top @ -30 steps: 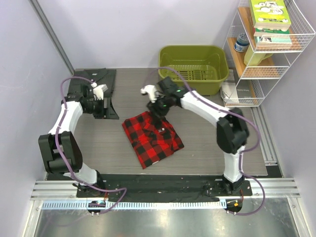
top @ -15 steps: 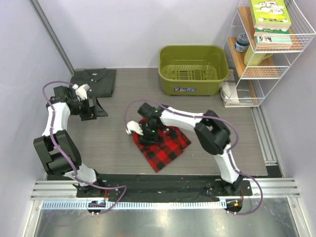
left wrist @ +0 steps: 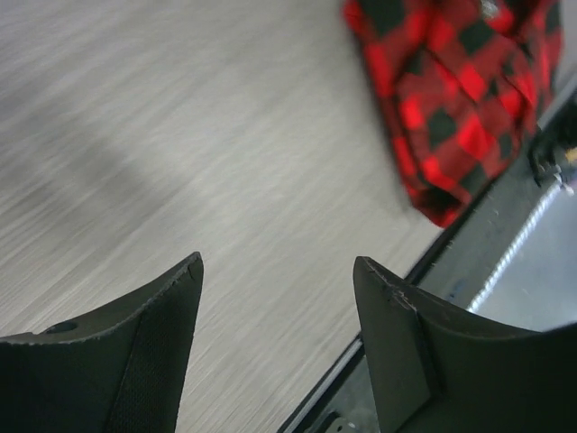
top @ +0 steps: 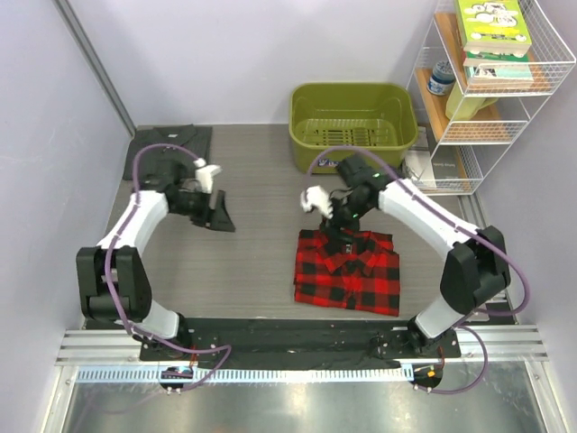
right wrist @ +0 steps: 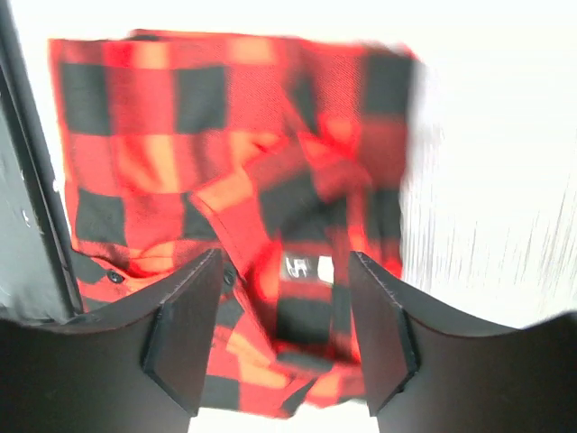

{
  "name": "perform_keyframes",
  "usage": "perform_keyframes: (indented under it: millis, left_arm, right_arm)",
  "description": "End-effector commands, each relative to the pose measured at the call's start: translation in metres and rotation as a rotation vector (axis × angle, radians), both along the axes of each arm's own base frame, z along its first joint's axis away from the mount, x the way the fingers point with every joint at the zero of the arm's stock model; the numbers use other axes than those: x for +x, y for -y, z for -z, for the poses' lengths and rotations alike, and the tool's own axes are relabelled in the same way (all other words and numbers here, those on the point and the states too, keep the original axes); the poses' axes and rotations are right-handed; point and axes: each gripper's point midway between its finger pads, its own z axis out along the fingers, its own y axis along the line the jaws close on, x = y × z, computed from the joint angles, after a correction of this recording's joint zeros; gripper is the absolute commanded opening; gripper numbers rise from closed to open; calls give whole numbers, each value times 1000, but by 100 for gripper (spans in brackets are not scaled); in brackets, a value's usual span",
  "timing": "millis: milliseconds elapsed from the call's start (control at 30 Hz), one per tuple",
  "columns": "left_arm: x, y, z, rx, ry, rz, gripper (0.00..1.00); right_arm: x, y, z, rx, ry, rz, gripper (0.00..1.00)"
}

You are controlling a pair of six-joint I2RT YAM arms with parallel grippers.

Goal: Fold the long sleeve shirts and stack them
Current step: Fold the shirt

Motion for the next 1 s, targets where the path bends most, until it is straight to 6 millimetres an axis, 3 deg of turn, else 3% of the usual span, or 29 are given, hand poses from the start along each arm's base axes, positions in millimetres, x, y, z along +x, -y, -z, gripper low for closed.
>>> perform_keyframes:
  millis: [0, 100, 233, 333, 400, 500, 533, 567, 633, 667, 767, 833, 867, 900, 967]
  left_arm:
    - [5, 45, -5, -86, 5, 35, 67]
    - [23, 45, -3, -153, -74, -53, 66]
    - [42, 18, -7, -154, -60, -147, 69]
    - [45, -7, -10, -127, -45, -192, 70]
    - [42, -24, -11, -124, -71, -242, 70]
    - [38, -46, -9, -109, -81, -282, 70]
    - [37, -49, -10, -104, -80, -285, 70]
    - [36, -51, -11, -97, -71, -276, 69]
    - [32, -54, -13, -87, -72, -266, 69]
    - [30, -54, -15, -82, -59, -254, 68]
    - [28, -51, -17, -99, -61, -242, 66]
    - [25, -46, -12, -117, -93, -240, 64]
    - [25, -42, -11, -129, -100, -232, 61]
    - [24, -38, -8, -141, -126, -229, 60]
    - [23, -24, -5, -146, -143, -204, 56]
  right_arm:
    - [-11, 15, 7, 47, -215, 291, 62]
    - [-2, 3, 17, 86, -225, 341, 61]
    - [3, -19, 47, 16, -157, 298, 62]
    - [7, -27, 82, -52, -151, 277, 62]
    - [16, -42, 105, -80, -125, 277, 61]
    - [37, -77, 111, -52, -82, 292, 59]
    - [41, -84, 127, -78, -96, 303, 58]
    - [58, -106, 114, -28, -62, 306, 58]
    - [64, -131, 113, 6, -81, 332, 59]
    - [80, -150, 91, 66, -53, 345, 59]
    - [89, -175, 46, 175, -69, 370, 63]
    - [88, -177, 18, 253, -121, 402, 66]
    - [90, -172, -6, 302, -122, 425, 67]
    - [91, -166, -16, 324, -143, 457, 68]
    - [92, -141, -41, 395, -237, 536, 68]
